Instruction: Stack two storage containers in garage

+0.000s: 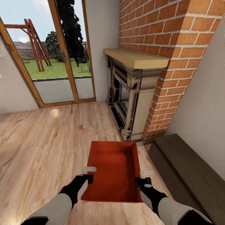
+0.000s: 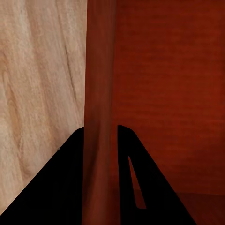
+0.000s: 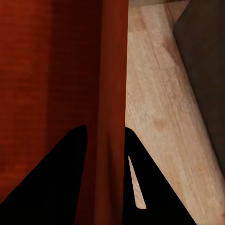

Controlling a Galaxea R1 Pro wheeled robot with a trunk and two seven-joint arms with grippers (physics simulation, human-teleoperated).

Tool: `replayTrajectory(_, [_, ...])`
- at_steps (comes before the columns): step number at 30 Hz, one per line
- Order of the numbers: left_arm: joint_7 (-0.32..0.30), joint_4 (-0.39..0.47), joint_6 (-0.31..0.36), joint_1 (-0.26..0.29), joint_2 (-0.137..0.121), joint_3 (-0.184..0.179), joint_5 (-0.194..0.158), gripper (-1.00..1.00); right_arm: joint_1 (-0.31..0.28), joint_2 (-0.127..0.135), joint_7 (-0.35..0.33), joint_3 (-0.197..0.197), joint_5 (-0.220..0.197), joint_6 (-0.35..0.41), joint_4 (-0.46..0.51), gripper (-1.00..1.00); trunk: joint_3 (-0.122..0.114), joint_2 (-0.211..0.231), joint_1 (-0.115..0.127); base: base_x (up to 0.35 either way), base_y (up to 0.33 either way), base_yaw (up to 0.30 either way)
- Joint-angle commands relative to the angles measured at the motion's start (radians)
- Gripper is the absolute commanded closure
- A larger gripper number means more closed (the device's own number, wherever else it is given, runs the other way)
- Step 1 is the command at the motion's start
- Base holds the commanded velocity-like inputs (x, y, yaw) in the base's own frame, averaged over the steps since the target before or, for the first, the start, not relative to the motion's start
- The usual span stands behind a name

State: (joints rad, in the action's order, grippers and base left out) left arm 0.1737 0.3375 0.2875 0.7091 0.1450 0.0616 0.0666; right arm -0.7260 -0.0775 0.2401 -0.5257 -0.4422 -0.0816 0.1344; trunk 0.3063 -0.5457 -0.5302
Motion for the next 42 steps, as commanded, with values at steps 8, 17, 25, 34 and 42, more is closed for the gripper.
replayTrajectory(8, [0.004,-0.001,0.009,0.0,0.005,0.015,0.01,1.0,-0.001,-0.001,0.031,-0.003,0.004,-0.049,0.012,1.0,-0.011,-0.001,0.0,0.0,0.0,0.0])
replayTrajectory(17, [0.004,-0.002,0.009,0.0,0.005,0.015,0.01,1.0,-0.001,-0.001,0.031,-0.003,0.004,-0.049,0.011,1.0,-0.025,-0.001,0.0,0.0,0.0,0.0])
replayTrajectory(25, [0.004,-0.001,0.009,0.0,0.005,0.015,0.01,1.0,-0.001,-0.001,0.031,-0.003,0.004,-0.049,0.011,1.0,-0.038,-0.001,0.0,0.0,0.0,0.0])
replayTrajectory(34, [0.004,-0.001,0.007,0.0,0.005,0.015,0.01,1.0,-0.001,-0.001,0.031,-0.003,0.004,-0.049,0.011,1.0,-0.052,-0.001,0.0,0.0,0.0,0.0])
replayTrajectory(42, [0.006,-0.003,-0.019,0.0,0.006,0.014,0.01,1.0,-0.001,-0.001,0.031,-0.003,0.004,-0.048,0.011,1.0,-0.064,-0.001,0.0,0.0,0.0,0.0])
